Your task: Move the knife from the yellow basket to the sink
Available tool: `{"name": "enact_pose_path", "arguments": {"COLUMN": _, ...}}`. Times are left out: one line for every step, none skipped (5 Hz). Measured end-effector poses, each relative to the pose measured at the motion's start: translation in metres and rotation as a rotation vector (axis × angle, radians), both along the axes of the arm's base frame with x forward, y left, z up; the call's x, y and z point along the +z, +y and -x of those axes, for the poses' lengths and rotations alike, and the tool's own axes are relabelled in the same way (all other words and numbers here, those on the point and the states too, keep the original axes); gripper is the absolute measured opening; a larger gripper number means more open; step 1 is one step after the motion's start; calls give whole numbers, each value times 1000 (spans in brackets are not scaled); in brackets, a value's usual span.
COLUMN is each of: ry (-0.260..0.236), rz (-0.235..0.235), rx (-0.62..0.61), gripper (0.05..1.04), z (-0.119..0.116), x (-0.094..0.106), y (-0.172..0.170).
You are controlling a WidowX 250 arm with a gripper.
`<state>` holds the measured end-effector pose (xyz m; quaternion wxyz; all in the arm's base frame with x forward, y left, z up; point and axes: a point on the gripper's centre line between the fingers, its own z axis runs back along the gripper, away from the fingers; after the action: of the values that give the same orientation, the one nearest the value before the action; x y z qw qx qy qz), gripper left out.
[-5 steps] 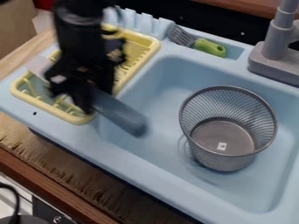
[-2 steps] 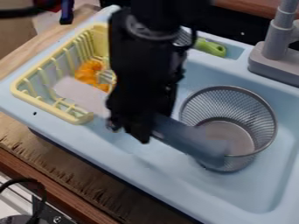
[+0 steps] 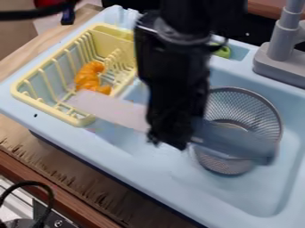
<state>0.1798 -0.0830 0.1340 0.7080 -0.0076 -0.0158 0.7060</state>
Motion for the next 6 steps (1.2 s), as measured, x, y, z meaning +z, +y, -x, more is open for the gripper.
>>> {"name": "enact_pose_path", "arguments": {"ry": -42, "rz": 31, "rx": -33, "gripper": 371, "z": -3, "x": -3, "y": -17}}
{"name": "enact_pose_path", "arguments": {"ry": -48, "rz": 75, "rx": -78, "gripper": 371, "z": 4, "x": -12, "y": -30}}
{"name": "enact_pose_path", "arguments": {"ry": -40, "rz": 101, "rx": -81, "gripper": 371, "z": 5, "x": -17, "y": -39}}
{"name": "enact_pose_path", "arguments": {"ry": -66, "rz": 88, "rx": -89, "gripper": 371, "z": 6, "x": -23, "y": -42}}
{"name": "enact_pose_path", "arguments": {"ry": -50, "rz": 88, "rx": -76, "gripper": 371, "z": 3, "x": -32, "y": -43}}
{"name": "enact_pose_path", "arguments": {"ry": -65, "rz": 67, "rx": -84, "gripper": 371, "z": 3, "x": -37, "y": -48}}
